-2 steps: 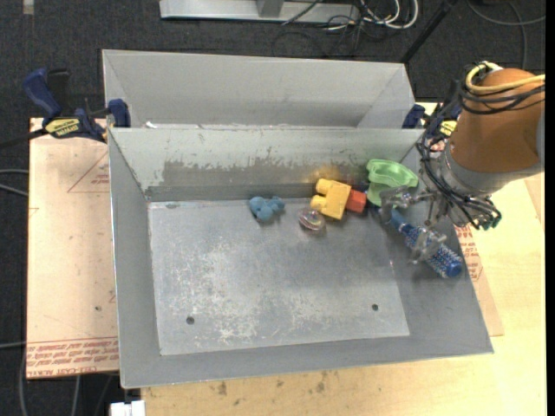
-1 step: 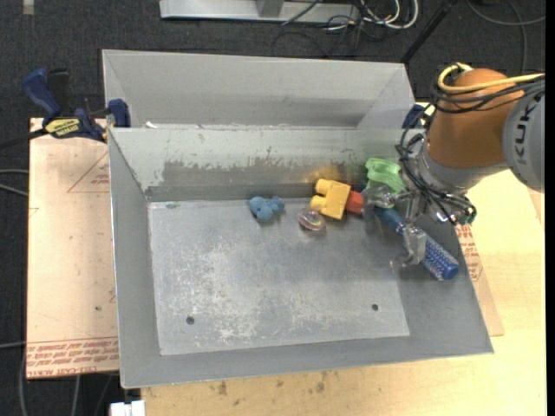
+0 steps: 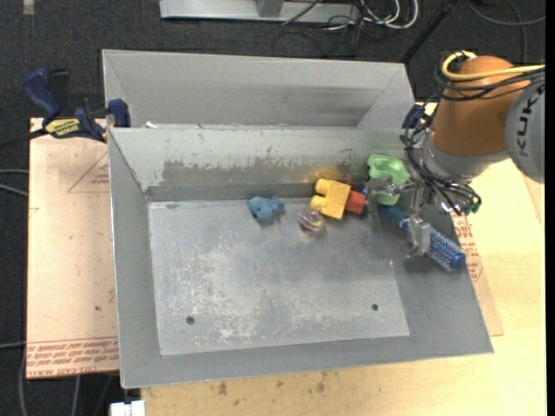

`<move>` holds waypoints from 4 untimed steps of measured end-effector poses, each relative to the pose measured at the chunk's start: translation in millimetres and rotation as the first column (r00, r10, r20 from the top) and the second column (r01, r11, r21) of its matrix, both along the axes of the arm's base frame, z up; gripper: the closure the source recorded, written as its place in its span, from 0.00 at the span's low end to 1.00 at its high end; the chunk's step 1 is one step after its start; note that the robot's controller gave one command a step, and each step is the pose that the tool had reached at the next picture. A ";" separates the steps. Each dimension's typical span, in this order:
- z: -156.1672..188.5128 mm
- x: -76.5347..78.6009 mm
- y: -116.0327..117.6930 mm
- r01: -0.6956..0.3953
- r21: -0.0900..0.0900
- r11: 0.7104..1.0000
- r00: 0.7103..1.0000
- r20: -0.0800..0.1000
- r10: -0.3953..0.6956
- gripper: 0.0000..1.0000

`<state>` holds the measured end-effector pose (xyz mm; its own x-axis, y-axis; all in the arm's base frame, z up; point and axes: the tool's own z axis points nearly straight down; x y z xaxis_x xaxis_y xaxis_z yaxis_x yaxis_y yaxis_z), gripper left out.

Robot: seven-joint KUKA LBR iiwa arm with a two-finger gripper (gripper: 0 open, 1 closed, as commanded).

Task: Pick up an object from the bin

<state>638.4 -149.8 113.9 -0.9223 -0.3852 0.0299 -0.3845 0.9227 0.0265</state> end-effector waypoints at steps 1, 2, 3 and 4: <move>-5.1 -14.3 9.2 -0.187 0.014 0.982 0.982 0.025 0.187 0.00; 23.1 -49.3 1.7 -0.312 -0.008 0.950 0.949 0.040 0.312 0.00; -22.8 -6.6 2.2 -0.350 0.006 0.937 0.937 0.026 0.350 0.00; -5.7 8.2 53.4 -0.327 -0.009 0.945 0.944 0.044 0.327 0.00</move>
Offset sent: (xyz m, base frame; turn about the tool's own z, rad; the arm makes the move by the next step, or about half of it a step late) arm -0.0130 -0.0037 -0.0028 -0.1932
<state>646.7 -96.3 108.3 -0.7460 -0.6659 -0.0070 -0.6659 0.7460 0.0015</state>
